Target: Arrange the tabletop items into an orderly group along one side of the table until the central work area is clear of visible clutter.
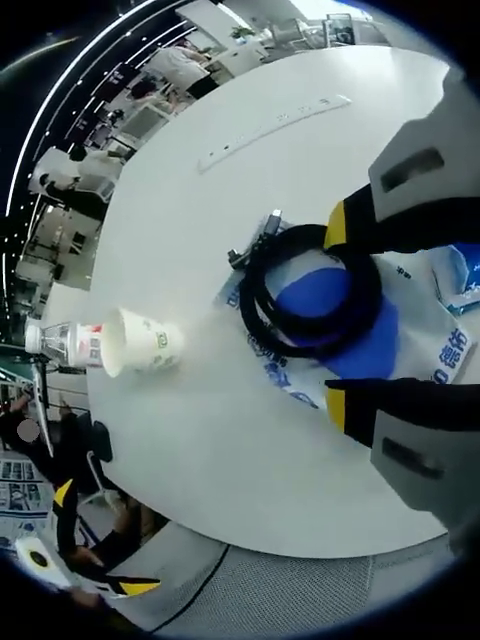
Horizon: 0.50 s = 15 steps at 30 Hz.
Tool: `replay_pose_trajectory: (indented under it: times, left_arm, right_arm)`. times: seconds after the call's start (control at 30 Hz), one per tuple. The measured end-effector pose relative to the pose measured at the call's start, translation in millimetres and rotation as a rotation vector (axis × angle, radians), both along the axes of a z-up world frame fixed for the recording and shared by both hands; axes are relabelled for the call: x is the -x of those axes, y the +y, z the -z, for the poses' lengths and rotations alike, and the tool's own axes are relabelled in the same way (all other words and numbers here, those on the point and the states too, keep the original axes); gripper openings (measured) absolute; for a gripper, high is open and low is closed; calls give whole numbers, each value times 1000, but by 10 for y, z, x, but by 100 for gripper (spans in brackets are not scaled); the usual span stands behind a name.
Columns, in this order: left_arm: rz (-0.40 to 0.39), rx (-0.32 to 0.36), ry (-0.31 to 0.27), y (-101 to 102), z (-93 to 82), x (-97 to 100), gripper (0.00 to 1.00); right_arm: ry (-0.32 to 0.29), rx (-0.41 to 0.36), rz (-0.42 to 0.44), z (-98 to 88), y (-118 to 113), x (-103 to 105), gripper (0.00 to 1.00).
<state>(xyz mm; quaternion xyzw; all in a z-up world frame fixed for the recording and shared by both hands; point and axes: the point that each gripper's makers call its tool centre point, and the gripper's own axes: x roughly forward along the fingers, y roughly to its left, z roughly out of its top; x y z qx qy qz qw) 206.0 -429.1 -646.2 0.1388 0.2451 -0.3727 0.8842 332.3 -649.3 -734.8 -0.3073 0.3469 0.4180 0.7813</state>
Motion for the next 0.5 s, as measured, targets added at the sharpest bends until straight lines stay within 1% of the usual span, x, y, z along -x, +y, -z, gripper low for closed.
replay_pose_trajectory:
  times: [0.07,0.3,0.5]
  left_arm:
    - [0,0,2,-2,1,2,91]
    - [2,-4,7,-6,6,9,91]
    - [3,-7,10,1,11,11,90]
  right_arm:
    - [-3,-2,-2,22,29,4,47]
    - [6,-11,14,111,74,17,43]
    - [12,-42,43,141,134,-6,38]
